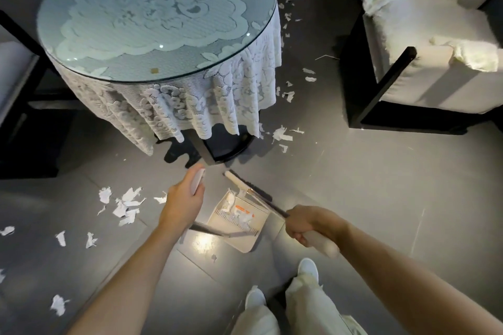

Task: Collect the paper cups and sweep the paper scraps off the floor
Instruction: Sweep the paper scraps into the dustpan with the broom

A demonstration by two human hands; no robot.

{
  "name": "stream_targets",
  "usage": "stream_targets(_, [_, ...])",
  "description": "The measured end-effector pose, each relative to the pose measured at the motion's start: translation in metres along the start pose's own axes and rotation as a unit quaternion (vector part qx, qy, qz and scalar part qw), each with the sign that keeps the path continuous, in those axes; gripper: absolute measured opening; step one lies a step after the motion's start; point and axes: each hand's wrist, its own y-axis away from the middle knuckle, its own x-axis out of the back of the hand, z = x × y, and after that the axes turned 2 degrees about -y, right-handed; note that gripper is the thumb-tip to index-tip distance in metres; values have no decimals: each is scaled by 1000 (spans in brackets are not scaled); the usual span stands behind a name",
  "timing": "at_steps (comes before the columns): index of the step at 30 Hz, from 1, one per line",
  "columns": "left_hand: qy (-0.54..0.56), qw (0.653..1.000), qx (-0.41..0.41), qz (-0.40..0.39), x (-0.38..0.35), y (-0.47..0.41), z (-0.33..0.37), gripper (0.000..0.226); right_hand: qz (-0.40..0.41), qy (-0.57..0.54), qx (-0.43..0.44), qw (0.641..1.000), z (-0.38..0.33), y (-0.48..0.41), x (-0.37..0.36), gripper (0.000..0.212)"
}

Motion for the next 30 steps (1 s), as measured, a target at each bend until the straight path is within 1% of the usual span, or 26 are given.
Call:
stream_targets(2, [2, 1000, -16, 2, -2, -2, 8, 33, -35, -100, -8, 994, 4, 19, 6, 15])
stream_targets(4, [3, 1000, -19, 2, 0, -2, 10, 34, -58, -192, -23, 979, 9, 38, 18, 17])
stream_targets(7, [26, 999, -11, -15, 4, 0, 11, 34, -65, -253, -41, 964, 17, 68, 31, 11])
stream_targets(9, [33, 999, -15, -25, 4, 3, 15, 31, -46, -263, -43, 963, 22, 82, 34, 12])
stream_targets(13, [40, 999, -16, -27, -1, 4, 28, 29, 22, -291, -25, 956, 41, 85, 55, 28])
stream_targets(14, [44, 999, -16, -23, -2, 2, 31, 30, 34, -305, -25, 952, 45, 84, 64, 25])
stream_targets(16, [58, 998, -14, -14, -6, -1, 42, 31, 59, -322, -30, 944, 50, 80, 84, 8])
stream_targets(18, [64, 998, -17, -6, -12, -6, 55, 30, 83, -323, -30, 942, 55, 69, 109, 17])
stream_targets(20, [64, 998, -20, 3, -22, -14, 72, 29, 116, -309, -32, 943, 58, 55, 138, 20])
stream_targets(25, [59, 998, -3, 17, -56, -42, 126, 31, 186, -232, -27, 954, 73, -3, 228, 6])
stream_targets(27, [55, 998, 12, 28, -73, -59, 151, 34, 193, -206, -19, 959, 79, -23, 267, 9])
stream_targets(30, [40, 998, 41, 35, -96, -89, 181, 35, 186, -196, -12, 963, 89, -50, 324, 14])
